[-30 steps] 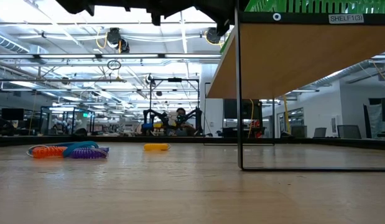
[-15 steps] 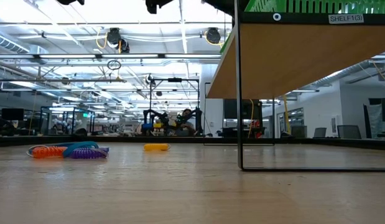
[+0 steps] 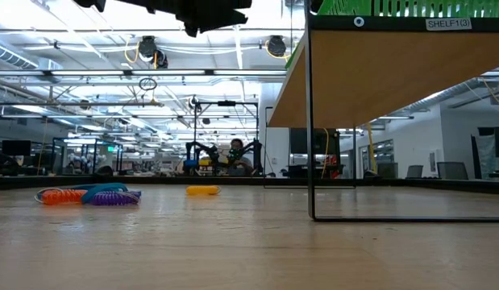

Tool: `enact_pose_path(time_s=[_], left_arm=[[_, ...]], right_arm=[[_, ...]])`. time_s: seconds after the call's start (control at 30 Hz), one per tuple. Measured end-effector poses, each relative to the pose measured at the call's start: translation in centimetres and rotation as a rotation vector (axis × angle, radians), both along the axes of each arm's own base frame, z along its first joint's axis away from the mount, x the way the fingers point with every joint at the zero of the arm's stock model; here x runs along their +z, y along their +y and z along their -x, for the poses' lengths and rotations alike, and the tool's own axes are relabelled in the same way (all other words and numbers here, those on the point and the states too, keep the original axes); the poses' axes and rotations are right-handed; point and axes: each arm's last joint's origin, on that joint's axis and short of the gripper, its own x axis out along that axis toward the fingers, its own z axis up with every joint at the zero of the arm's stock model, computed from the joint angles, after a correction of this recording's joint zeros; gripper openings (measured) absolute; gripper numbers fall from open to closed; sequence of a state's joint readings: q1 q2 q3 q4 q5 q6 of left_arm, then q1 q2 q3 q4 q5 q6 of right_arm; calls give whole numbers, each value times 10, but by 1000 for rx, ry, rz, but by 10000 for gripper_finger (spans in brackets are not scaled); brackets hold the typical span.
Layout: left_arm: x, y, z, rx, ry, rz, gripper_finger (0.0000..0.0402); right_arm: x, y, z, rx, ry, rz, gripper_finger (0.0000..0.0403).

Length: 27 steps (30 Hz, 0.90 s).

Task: Pick & Place Office Desk Supplies
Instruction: Put the blue rubber band into the middle green bin

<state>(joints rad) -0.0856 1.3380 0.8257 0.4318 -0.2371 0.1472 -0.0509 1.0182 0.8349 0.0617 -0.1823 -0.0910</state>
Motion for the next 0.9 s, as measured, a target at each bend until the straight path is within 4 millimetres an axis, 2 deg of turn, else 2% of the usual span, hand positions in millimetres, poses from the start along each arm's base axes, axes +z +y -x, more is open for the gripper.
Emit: enact_pose_path(time_s=[0.27, 0.5, 0.63, 0.9], left_arm=[[-2, 0, 0, 1, 14, 16, 255], [-2, 0, 0, 1, 16, 16, 255], [-2, 0, 0, 1, 16, 17, 255], [-2, 0, 0, 2, 19, 28, 255]], right_arm=[[-1, 1, 22, -2, 110, -5, 0], [-6, 1, 28, -9, 179, -30, 14], [-7, 1, 28, -9, 179, -29, 41], [-13, 1, 28, -10, 186, -32, 125]])
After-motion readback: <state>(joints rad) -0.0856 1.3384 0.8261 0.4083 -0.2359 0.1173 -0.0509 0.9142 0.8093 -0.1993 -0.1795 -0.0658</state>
